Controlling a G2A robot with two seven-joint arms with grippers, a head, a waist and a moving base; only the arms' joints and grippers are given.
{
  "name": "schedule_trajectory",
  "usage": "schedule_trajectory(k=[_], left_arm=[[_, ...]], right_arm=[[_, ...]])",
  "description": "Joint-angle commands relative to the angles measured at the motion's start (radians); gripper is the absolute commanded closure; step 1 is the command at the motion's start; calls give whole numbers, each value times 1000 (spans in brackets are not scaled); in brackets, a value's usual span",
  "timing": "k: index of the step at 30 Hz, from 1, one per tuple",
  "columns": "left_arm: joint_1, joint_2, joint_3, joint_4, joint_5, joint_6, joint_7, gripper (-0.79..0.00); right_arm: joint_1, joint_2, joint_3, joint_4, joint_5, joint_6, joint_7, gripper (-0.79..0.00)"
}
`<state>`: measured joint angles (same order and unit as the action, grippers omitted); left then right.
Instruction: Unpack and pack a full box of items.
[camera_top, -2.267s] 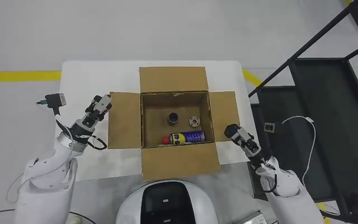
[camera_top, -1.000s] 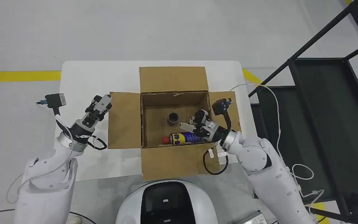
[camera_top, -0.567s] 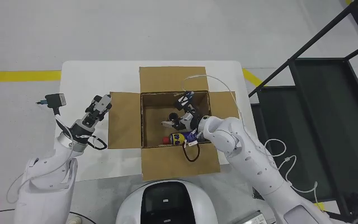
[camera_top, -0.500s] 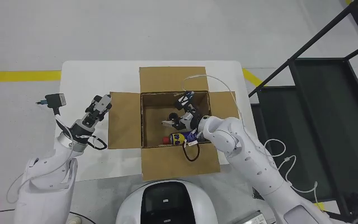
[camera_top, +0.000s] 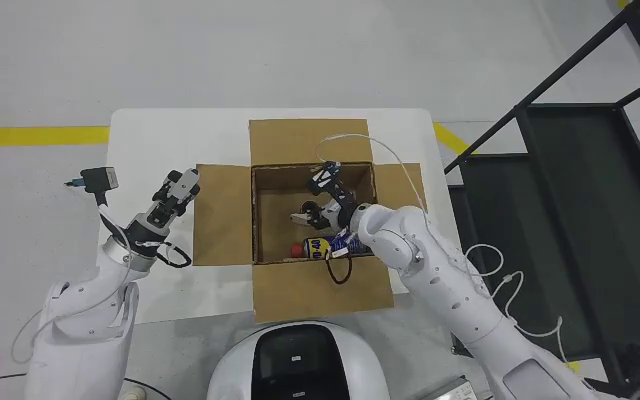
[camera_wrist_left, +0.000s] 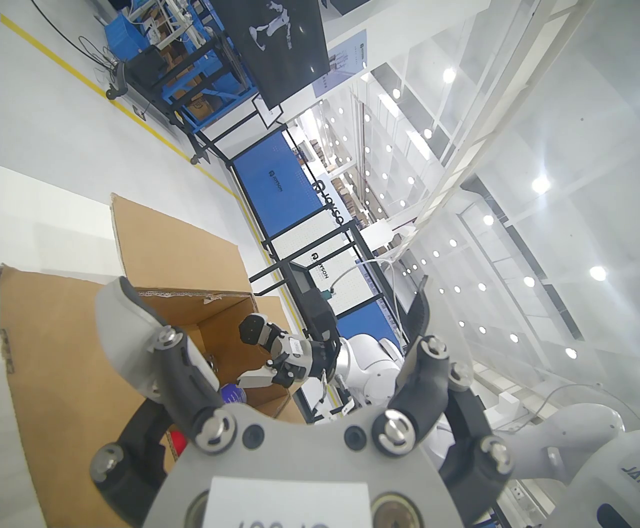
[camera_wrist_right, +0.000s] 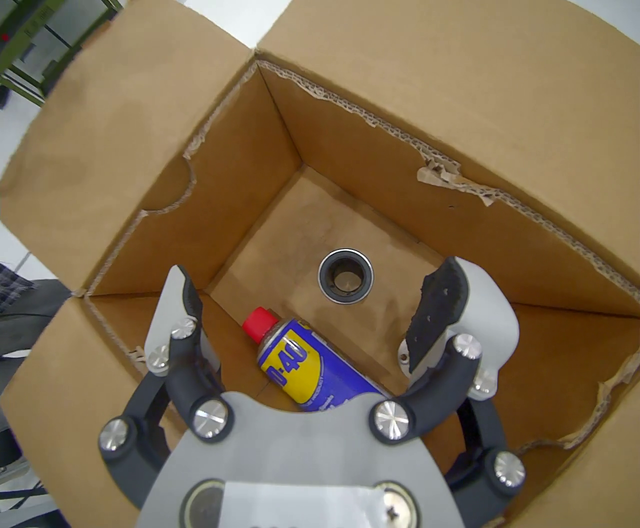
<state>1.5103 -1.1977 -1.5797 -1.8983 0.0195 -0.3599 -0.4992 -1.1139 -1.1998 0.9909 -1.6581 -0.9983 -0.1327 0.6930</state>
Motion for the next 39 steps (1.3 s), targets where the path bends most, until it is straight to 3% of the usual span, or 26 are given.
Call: schedule_trajectory(k=[1,14,27,28,29,30,33,39], left_arm=[[0,0,0,0,0,0,0,-785],[0,0,0,0,0,0,0,-785],[0,0,0,0,0,0,0,-785],[0,0,0,0,0,0,0,-785],[0,0,0,0,0,0,0,-785],[0,0,0,0,0,0,0,-785],[0,0,0,0,0,0,0,-785],[0,0,0,0,0,0,0,-785]], right_arm=[[34,-7,-40,36,-57,6,24,-785],[187,-71,-176,320,20,-7,60,-785],[271,-123,-244,468,38,21,57,-767],[273,-125,-246,473,39,22,57,-677],[276,-128,-250,481,40,20,58,-416],[277,-130,-251,486,41,20,56,-339],[280,-135,-254,499,39,18,54,0],[273,-139,-250,503,27,13,43,0]])
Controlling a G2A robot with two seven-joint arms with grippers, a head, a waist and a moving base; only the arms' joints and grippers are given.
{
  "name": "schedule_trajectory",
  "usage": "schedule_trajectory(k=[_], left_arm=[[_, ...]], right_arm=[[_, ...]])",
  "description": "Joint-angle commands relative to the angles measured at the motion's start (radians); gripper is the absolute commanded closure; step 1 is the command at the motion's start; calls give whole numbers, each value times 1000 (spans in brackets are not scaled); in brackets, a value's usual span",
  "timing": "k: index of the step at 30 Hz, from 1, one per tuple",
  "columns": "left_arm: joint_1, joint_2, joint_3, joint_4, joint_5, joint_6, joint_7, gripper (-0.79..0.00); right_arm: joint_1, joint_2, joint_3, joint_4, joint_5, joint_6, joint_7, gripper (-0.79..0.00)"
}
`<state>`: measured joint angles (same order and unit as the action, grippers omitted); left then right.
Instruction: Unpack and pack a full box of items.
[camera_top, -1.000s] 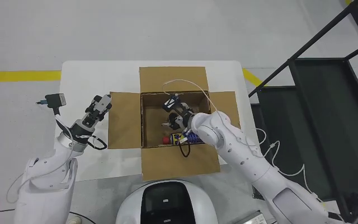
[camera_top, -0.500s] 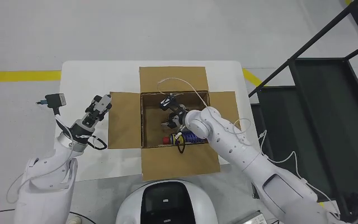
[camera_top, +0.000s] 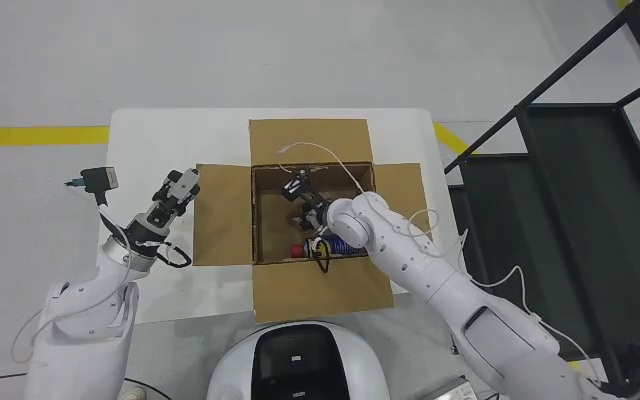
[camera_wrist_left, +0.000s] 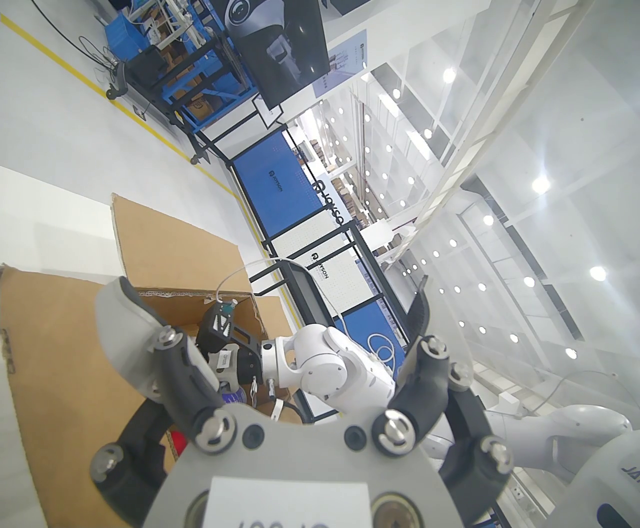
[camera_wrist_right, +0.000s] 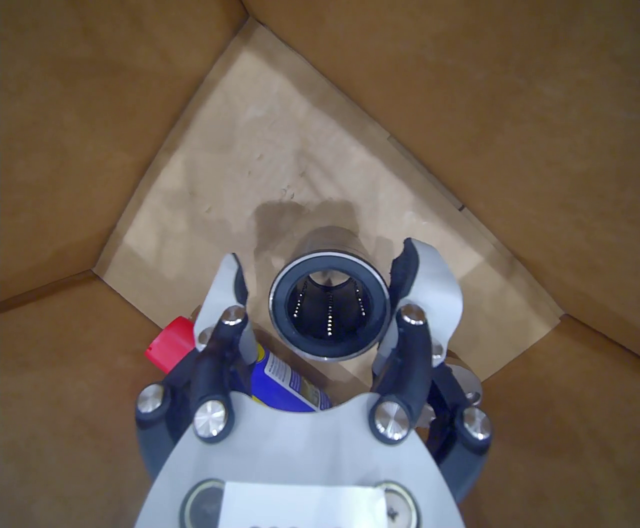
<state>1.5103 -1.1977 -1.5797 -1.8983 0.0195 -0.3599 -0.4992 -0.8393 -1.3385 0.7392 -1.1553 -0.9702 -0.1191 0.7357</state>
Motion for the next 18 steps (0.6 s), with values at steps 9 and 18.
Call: schedule_trajectory(k=[9,18], left_arm=[[0,0,0,0,0,0,0,-785],[0,0,0,0,0,0,0,-785]], right_arm=[[-47,16,52,-112,-19,-13,21,0],[-251,96,274,-546,-112,-8,172,0]])
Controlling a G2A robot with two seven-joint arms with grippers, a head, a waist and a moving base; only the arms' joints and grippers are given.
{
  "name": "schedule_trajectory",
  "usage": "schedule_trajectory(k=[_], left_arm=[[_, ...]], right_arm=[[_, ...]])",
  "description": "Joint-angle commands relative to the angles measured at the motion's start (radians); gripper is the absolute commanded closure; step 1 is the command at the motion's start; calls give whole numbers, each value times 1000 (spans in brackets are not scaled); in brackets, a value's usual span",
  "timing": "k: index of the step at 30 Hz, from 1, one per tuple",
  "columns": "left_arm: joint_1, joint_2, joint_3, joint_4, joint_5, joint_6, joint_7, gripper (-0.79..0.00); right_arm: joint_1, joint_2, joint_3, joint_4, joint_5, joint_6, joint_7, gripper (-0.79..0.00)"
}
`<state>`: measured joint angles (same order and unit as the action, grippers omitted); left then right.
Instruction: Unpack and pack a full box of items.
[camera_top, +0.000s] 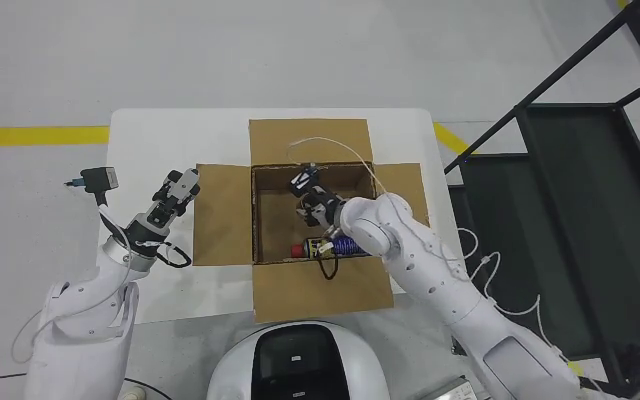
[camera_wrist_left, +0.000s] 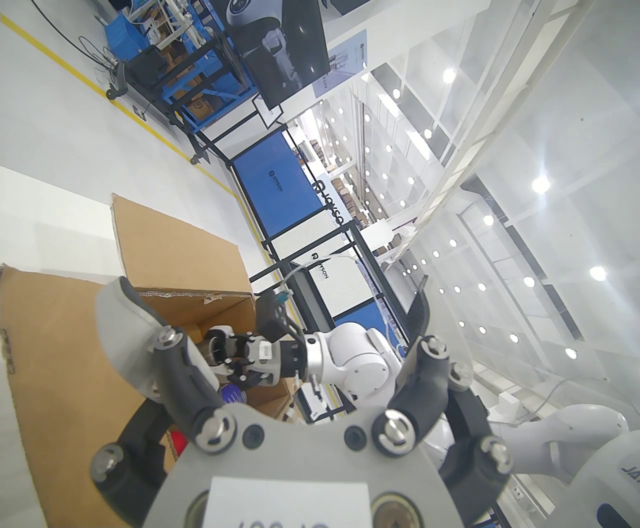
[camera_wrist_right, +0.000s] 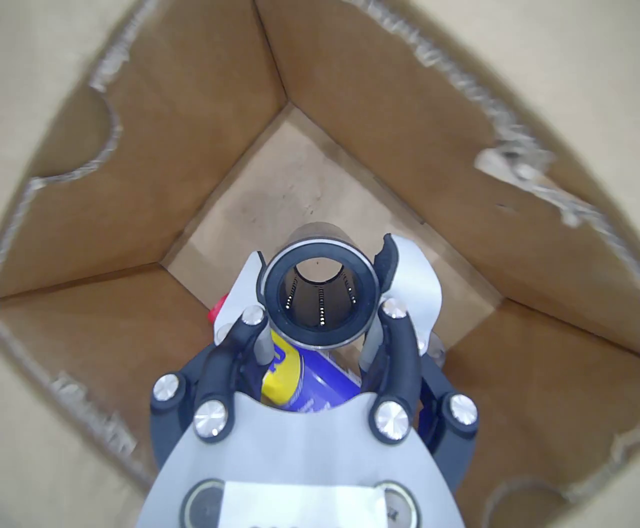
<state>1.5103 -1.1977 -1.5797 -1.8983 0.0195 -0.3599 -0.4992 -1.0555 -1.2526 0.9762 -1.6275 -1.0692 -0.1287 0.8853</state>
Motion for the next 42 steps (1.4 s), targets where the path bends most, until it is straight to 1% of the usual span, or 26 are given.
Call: schedule_trajectory(k=[1,4,8,10,30,33,37,39,42], left_arm=[[0,0,0,0,0,0,0,-785],[0,0,0,0,0,0,0,-785],[0,0,0,0,0,0,0,-785],[0,0,0,0,0,0,0,-785],[0,0,0,0,0,0,0,-785],[0,0,0,0,0,0,0,-785],[0,0,0,0,0,0,0,-785],[0,0,0,0,0,0,0,-785],[0,0,0,0,0,0,0,-785]], right_arm=[[-63,18,66,-123,-22,5,36,0],[-140,36,142,-242,-41,11,71,0],[-224,50,219,-350,-38,29,76,0],[-256,54,247,-378,-29,31,68,0],[-264,56,254,-384,-28,28,67,0],[-272,57,260,-383,-33,18,32,0],[-303,67,348,-416,28,-4,33,0],[-329,75,423,-433,63,-20,46,0],[-354,83,515,-426,105,-14,49,0]])
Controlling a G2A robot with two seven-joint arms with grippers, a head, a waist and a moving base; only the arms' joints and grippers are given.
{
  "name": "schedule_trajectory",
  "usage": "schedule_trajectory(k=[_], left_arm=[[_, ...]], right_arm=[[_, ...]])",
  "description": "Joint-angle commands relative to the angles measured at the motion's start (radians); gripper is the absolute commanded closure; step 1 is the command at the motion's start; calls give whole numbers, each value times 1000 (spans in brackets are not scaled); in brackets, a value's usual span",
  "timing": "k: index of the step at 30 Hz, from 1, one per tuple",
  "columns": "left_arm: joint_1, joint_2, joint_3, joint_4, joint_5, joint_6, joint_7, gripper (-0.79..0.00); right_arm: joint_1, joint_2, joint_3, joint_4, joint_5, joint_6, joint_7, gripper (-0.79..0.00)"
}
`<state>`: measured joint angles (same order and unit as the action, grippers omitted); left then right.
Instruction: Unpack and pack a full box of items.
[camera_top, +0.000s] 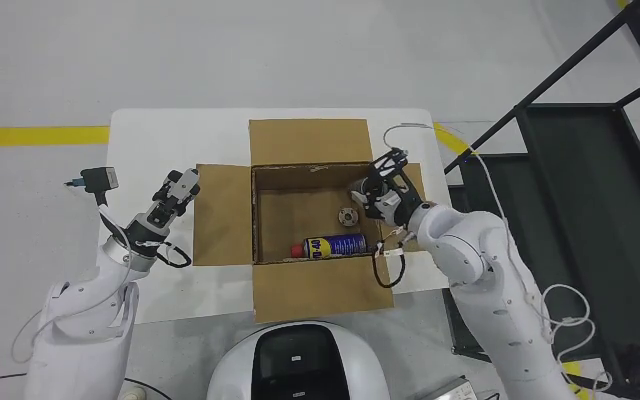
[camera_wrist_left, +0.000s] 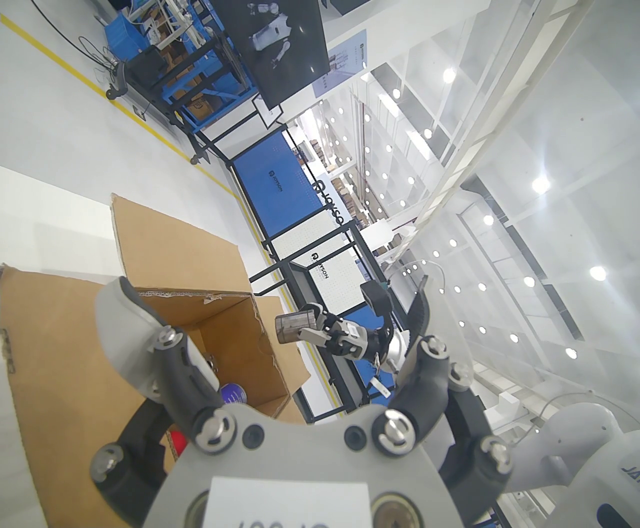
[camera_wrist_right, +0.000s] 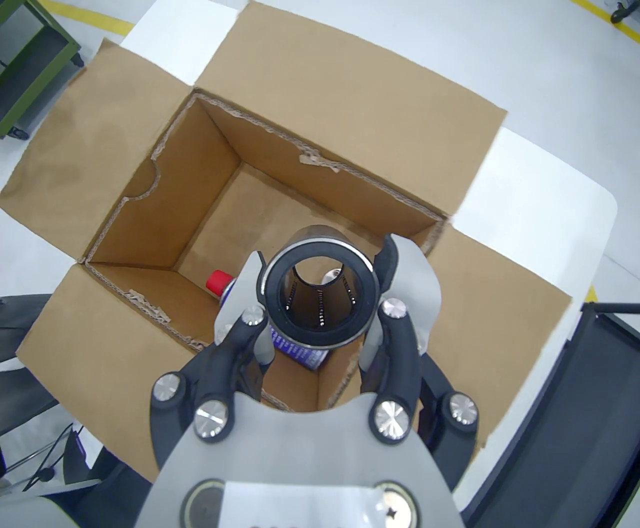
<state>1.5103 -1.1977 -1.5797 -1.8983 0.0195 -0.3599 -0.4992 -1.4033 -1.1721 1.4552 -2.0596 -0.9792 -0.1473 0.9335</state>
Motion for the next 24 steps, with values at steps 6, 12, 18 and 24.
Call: schedule_trajectory(k=[6,12,18,24], left_arm=[[0,0,0,0,0,0,0,-785],[0,0,0,0,0,0,0,-785],[0,0,0,0,0,0,0,-785],[0,0,0,0,0,0,0,-785]], right_arm=[[-25,14,193,76,50,54,2,0],[-17,22,257,148,57,81,0,0],[-12,23,255,161,56,84,-1,0],[-12,23,255,161,56,84,-1,0]])
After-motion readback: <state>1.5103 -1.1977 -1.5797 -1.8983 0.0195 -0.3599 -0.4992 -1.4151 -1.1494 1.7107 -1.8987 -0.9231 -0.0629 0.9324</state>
